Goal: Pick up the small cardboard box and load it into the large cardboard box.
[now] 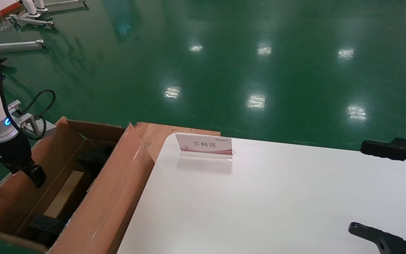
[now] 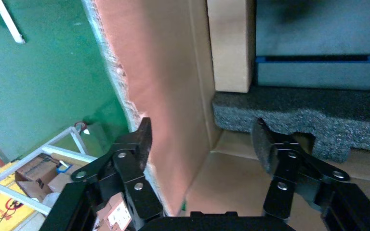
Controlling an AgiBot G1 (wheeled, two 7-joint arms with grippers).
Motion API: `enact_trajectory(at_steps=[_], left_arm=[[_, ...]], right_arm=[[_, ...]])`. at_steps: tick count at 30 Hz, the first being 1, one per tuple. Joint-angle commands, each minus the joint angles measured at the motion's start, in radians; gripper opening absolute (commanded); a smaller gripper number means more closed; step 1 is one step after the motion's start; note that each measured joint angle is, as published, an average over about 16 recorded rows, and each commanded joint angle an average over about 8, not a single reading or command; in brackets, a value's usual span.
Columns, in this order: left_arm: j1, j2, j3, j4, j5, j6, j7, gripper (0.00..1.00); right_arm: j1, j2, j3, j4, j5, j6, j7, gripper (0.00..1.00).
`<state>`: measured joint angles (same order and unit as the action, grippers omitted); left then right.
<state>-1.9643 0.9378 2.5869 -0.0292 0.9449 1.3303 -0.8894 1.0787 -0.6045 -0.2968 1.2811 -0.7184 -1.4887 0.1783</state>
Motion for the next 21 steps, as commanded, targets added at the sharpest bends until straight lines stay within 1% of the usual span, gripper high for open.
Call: enact_trajectory(at_steps=[1, 6, 13, 16, 21], left_arm=[[0.003, -0.002, 0.0, 0.0, 0.0, 0.0, -0.003, 1.0], [-0.042, 0.019, -0.005, -0.008, -0.006, 0.007, 0.036, 1.0], [-0.172, 0.039, -0.044, -0.044, -0.058, 0.02, 0.139, 1.0], [-0.232, 0.028, -0.074, -0.078, -0.099, 0.04, 0.181, 1.0], [-0.329, -0.015, -0.126, -0.169, -0.175, 0.118, 0.231, 1.0]], right_arm=[[0.0, 0.0, 0.0, 0.0, 0.0, 0.0, 0.0, 1.0], [0.0, 0.0, 0.0, 0.0, 0.0, 0.0, 0.0, 1.0], [0.0, 0.0, -0.001, -0.001, 0.0, 0.0, 0.0, 1.0], [0.001, 0.0, -0.001, -0.001, 0.0, 0.0, -0.001, 1.0], [0.001, 0.0, -0.001, -0.001, 0.001, 0.0, -0.001, 1.0]])
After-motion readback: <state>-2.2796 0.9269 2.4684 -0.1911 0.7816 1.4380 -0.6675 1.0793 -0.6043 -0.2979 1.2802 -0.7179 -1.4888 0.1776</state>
